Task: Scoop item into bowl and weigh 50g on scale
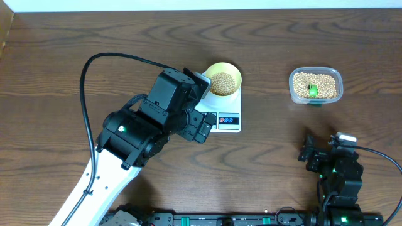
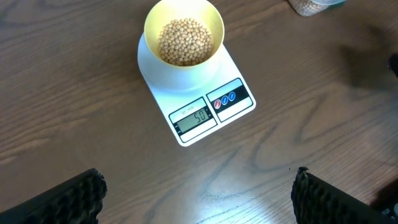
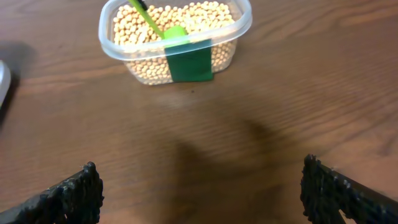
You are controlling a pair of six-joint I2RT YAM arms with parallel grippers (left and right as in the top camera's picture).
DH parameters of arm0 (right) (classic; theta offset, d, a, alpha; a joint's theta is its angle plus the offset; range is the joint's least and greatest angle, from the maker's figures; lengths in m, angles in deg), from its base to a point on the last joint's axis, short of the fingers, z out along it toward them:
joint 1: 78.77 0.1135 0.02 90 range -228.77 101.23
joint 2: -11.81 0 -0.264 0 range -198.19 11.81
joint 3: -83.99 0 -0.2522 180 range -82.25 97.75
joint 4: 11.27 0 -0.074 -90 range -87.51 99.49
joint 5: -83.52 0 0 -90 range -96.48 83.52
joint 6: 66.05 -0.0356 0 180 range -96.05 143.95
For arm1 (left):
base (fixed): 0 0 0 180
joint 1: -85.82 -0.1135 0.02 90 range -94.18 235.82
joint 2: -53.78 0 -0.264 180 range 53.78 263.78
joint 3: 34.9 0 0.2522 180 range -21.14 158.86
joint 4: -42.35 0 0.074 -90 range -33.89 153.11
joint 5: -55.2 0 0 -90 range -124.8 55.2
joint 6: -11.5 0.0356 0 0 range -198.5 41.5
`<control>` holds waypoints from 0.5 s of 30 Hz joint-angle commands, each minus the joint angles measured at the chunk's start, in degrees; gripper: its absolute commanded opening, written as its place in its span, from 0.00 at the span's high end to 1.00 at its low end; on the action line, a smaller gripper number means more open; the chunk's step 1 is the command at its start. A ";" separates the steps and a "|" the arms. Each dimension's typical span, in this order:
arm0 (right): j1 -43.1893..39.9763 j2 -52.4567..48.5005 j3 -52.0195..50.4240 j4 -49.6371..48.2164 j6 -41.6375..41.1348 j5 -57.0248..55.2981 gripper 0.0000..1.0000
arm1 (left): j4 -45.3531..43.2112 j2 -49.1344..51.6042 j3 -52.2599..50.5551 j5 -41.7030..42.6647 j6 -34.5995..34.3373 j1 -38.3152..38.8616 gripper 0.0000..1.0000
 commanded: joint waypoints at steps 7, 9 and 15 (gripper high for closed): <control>-0.02 -0.02 -0.31 -1.60 1.42 9.11 0.01 | 0.11 -0.02 0.94 -0.72 0.35 -0.13 0.02; -0.02 0.50 -0.44 -2.49 1.42 9.51 0.01 | 0.11 -0.02 0.94 -0.72 0.37 -0.13 0.02; 0.02 3.69 -1.46 -4.50 2.43 9.49 0.01 | 0.11 -0.02 0.94 -0.72 0.35 -0.13 0.02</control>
